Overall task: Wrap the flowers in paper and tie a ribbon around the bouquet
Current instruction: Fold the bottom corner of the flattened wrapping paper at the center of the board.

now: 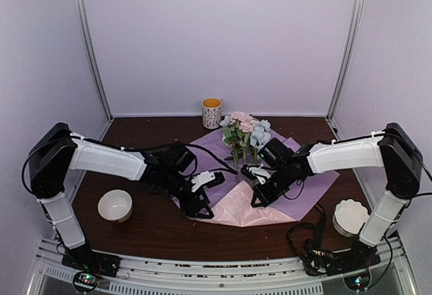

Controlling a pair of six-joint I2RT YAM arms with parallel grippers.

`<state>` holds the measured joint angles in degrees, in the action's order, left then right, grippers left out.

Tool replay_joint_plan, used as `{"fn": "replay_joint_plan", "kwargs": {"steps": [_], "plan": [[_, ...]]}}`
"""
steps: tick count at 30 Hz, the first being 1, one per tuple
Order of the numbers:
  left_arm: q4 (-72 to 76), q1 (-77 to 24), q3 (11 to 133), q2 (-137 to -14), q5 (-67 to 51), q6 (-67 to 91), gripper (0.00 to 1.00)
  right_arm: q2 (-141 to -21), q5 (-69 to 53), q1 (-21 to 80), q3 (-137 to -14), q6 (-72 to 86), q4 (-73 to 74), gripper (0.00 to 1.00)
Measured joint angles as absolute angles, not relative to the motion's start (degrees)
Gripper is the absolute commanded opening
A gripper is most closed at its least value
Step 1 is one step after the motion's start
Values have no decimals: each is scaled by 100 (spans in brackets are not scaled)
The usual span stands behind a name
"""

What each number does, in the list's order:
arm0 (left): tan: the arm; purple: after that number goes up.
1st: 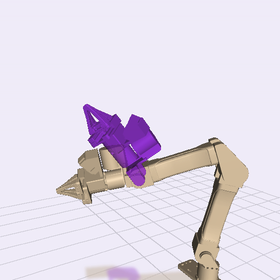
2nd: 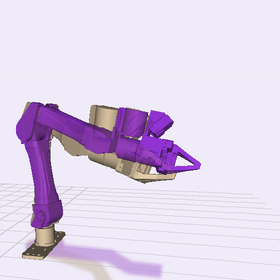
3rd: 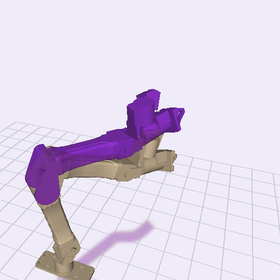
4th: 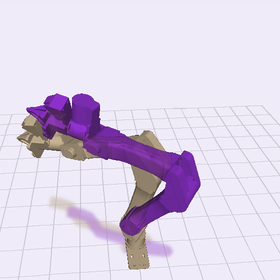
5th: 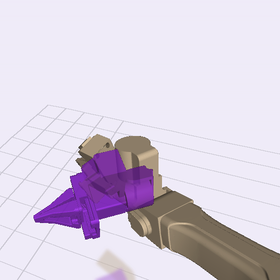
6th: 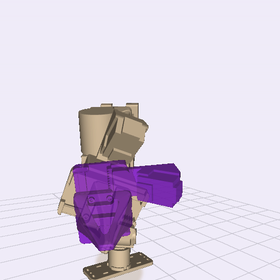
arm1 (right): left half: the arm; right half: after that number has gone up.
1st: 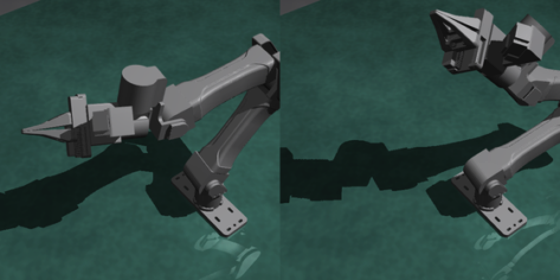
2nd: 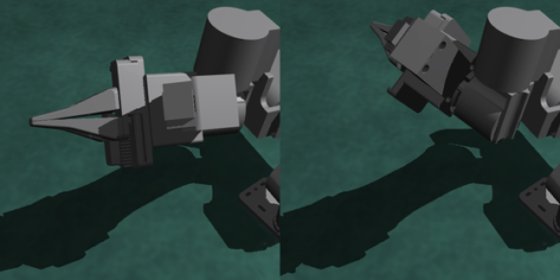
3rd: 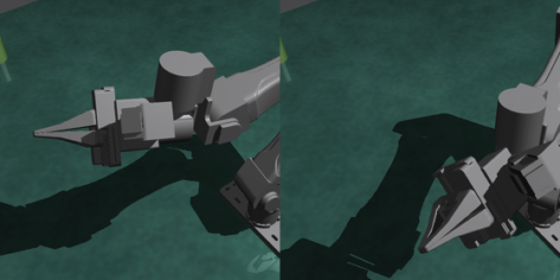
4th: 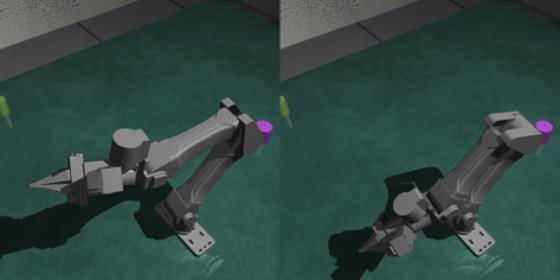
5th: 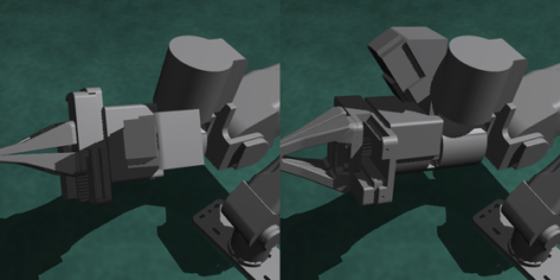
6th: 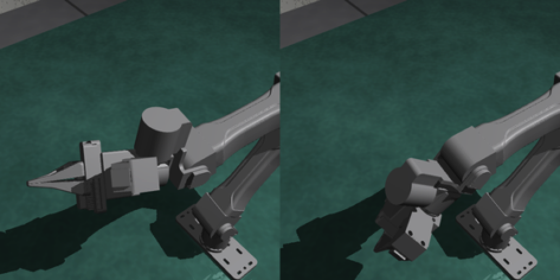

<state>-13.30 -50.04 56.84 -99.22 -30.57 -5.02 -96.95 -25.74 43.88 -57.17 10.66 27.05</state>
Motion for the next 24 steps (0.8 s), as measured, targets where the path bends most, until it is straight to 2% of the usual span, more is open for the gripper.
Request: {"fn": "replay_joint_plan", "kwargs": {"steps": [4,10,16,21,24], "plan": [[-1664,-5004,5942,-10547,-3105,-499,51,-9710,-2571,4388,-5717,1076,2681,0],[-1881,-4998,6016,-10731,-3452,-526,0,-9710,-2565,4388,-5717,1138,2613,6],[-2029,-4969,6228,-11041,-3721,-421,0,-9644,-2359,4372,-5704,1372,2578,28],[-2154,-4888,6254,-11137,-3798,-187,0,-8882,-1815,4364,-5677,1527,2777,31],[-2228,-4864,6324,-11198,-3857,-19,0,-8217,-1479,4473,-5631,1586,2803,25]]}}
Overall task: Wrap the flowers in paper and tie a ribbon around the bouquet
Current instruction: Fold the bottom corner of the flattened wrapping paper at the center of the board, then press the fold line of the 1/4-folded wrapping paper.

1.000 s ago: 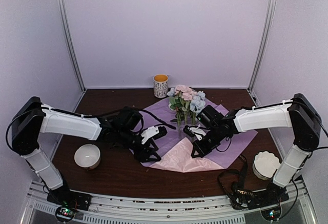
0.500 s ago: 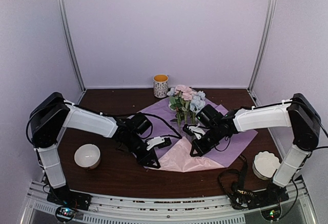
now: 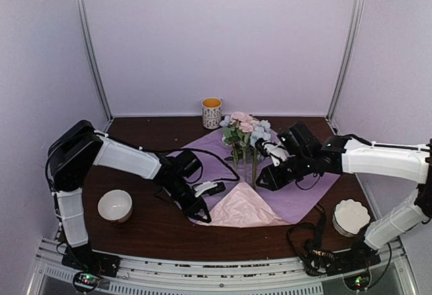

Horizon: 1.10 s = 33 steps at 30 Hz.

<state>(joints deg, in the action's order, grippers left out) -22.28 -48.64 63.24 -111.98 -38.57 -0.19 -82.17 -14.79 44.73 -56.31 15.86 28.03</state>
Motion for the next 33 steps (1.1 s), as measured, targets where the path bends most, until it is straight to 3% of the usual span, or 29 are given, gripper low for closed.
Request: {"fn": "replay_joint_plan", "kwargs": {"steps": [5,11,15,33], "plan": [[-2285,-4836,6388,-11257,-3872,183,0,-7664,-2357,5052,-4858,1817,1793,9],[-2451,-4831,6514,-11327,-3874,340,0,-8591,-2888,5218,-4189,2298,1044,1],[-2517,-4831,6549,-11338,-3841,414,0,-9006,-2674,5186,-4187,2449,1232,0],[-2818,-4834,6766,-11434,-3780,438,0,-8110,-1243,4801,-3881,2989,3352,0]]}}
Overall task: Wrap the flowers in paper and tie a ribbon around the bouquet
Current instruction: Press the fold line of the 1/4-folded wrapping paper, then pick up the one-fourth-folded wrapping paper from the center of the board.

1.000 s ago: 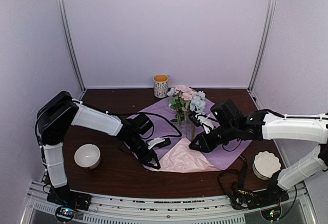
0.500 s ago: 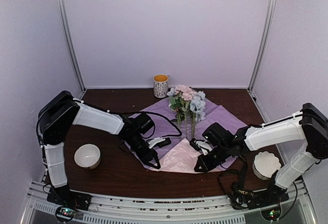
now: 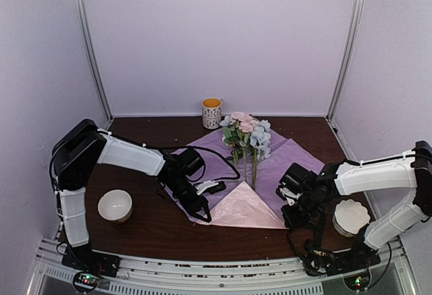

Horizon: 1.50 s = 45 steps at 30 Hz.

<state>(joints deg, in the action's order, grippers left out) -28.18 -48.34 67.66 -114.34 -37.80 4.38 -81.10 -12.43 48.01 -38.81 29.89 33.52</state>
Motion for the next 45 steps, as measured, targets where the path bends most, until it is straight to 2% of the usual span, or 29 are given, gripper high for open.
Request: {"fn": "replay_joint_plan", "kwargs": {"steps": [3,7,12,23,26,30,33,37,42,45], "plan": [[-2834,-4834,6775,-11439,-3780,436,0,-8051,-989,4816,-4125,2895,4014,0],[-2836,-4831,6777,-11443,-3785,438,0,-8143,-998,5306,-5155,2613,4230,0],[-2803,-4831,6755,-11441,-3795,451,0,-8611,-1933,5719,-5935,2589,2923,0],[-2545,-4766,6591,-11432,-4034,657,0,-10147,-2742,5402,-5806,2805,1288,0],[-2473,-4751,6547,-11424,-4075,701,26,-10361,-2738,5354,-5675,2864,1219,0],[-2370,-4746,6410,-11185,-4060,821,49,-10453,-2716,5306,-5623,2871,1216,0],[-2408,-4737,6263,-10860,-3701,812,58,-10453,-2716,5295,-5625,2864,1214,0],[-2440,-4626,6132,-10328,-3286,910,62,-10457,-2716,5293,-5629,2847,1219,0],[-2130,-3924,5865,-9559,-2825,1369,69,-10460,-2716,5293,-5653,2834,1256,0],[-1949,-3135,5590,-9419,-2298,1780,72,-10468,-2711,5293,-5669,2827,1280,0]]}}
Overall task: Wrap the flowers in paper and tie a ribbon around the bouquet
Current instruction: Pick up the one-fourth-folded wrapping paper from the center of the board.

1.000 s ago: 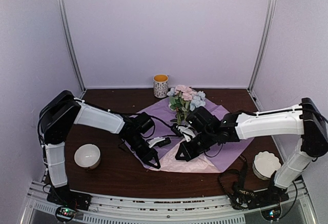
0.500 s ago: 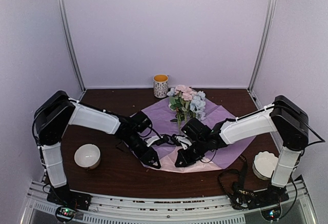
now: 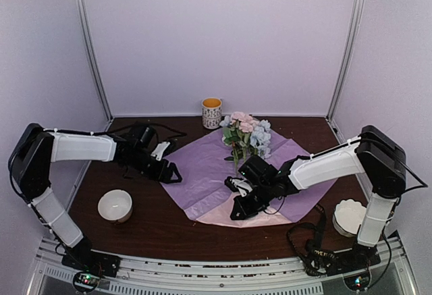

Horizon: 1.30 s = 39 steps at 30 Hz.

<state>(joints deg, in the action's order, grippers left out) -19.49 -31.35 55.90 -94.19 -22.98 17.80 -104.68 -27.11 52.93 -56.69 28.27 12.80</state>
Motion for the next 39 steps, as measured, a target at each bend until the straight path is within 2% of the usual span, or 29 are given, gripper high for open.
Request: {"fn": "replay_joint_plan", "kwargs": {"steps": [5,9,17,23,26,29,33,39], "plan": [[-1953,-2244,5441,-9655,-1468,2366,78,-10471,-2694,5295,-5675,2801,1288,0],[-1951,-1872,5623,-10038,-1199,2633,78,-10475,-2674,5299,-5697,2735,1323,0],[-1057,-1841,5817,-10486,-1490,3015,78,-10503,-2609,5306,-5778,2714,1446,0],[-314,-1944,5660,-10584,-1942,3358,73,-10538,-2598,5306,-5863,2692,1557,0],[-235,-2121,5640,-10600,-2161,3494,62,-10562,-2591,5306,-5900,2689,1592,0],[-161,-2331,5535,-10602,-2416,3667,38,-10591,-2591,5306,-5944,2692,1612,0],[-91,-2445,5284,-10556,-2611,3907,0,-10610,-2593,5306,-5968,2692,1610,0],[-115,-2440,5124,-10344,-2580,3979,0,-10619,-2596,5306,-5977,2692,1612,0]]}}
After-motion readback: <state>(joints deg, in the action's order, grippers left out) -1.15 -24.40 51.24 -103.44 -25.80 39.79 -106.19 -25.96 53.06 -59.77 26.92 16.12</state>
